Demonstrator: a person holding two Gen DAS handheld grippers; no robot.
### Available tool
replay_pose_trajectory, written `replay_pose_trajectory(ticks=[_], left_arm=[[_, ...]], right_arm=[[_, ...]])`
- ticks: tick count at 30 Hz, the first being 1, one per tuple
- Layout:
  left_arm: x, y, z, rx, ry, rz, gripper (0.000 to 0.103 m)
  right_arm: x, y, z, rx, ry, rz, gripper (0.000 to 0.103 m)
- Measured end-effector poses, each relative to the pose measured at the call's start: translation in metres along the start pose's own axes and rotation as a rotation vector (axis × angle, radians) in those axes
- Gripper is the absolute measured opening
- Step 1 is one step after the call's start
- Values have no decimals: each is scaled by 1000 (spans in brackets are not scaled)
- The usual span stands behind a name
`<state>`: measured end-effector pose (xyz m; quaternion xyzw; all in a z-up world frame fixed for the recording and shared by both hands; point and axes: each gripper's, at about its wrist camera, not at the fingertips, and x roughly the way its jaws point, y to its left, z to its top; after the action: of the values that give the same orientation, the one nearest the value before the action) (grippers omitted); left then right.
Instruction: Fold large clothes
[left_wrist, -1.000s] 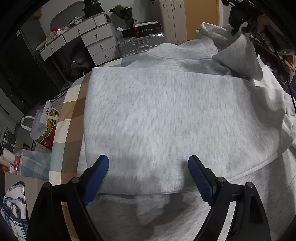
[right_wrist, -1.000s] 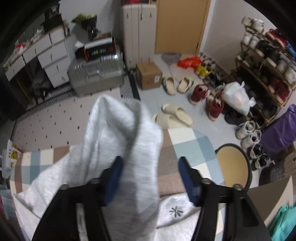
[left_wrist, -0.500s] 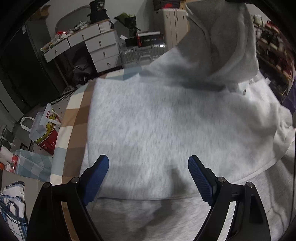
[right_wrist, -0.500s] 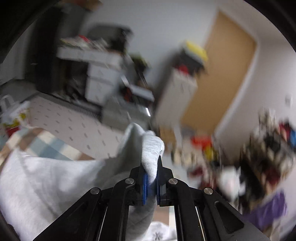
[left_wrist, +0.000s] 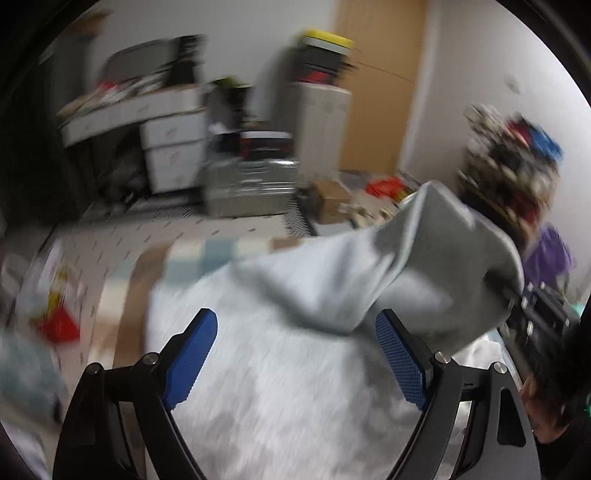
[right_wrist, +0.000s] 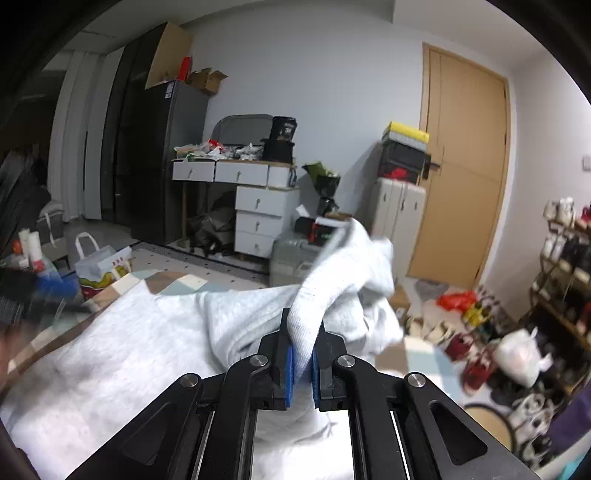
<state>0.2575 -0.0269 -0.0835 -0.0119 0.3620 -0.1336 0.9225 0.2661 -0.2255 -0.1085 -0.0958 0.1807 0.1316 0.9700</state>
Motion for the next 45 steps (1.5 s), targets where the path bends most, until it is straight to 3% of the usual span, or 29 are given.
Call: replay_pose_trajectory(ticks=[5, 8, 11, 15, 17, 19, 20, 26, 29, 32, 34, 35, 36, 38, 42, 45], left_arm=[[62, -47, 62, 145, 93, 75, 85], [111, -58, 73, 134, 237, 98, 85], [148, -70, 69, 146, 329, 97, 85], [173, -90, 54, 264, 369, 136, 85], [182, -102, 49, 341, 381, 162, 85], [186, -113, 48, 410, 367, 193, 85], [187, -115, 46, 425, 374, 196, 85], [177, -125, 61, 413, 348, 153, 85], [192, -131, 65, 382, 384, 130, 85], [209, -134, 55, 401, 404, 201, 84], [215, -132, 52, 395, 419, 201, 65], [217, -128, 52, 383, 428, 200, 39], [219, -125, 54, 360, 439, 193, 21], [217, -120, 57, 330, 439, 172, 4], [193, -122, 67, 355, 326, 207, 2], [142, -118, 81, 355, 147, 236, 2]], right_arm=[[-4, -29, -10, 171, 18, 60, 7], [0, -40, -31, 282, 95, 87, 7], [13, -45, -58, 358, 217, 127, 7], [26, -55, -109, 442, 276, 169, 7], [30, -67, -113, 522, 301, 208, 7], [21, -77, -108, 544, 230, 204, 7], [23, -77, -108, 544, 239, 214, 7], [27, -80, -105, 560, 251, 228, 7], [28, -83, -108, 574, 248, 236, 7], [24, -81, -116, 579, 243, 243, 7], [22, -79, -120, 585, 241, 247, 7], [22, -79, -120, 588, 240, 252, 7], [22, -78, -121, 588, 239, 254, 7], [23, -79, -122, 589, 238, 259, 7], [24, -82, -125, 596, 237, 267, 7], [25, -84, -126, 604, 238, 270, 9]])
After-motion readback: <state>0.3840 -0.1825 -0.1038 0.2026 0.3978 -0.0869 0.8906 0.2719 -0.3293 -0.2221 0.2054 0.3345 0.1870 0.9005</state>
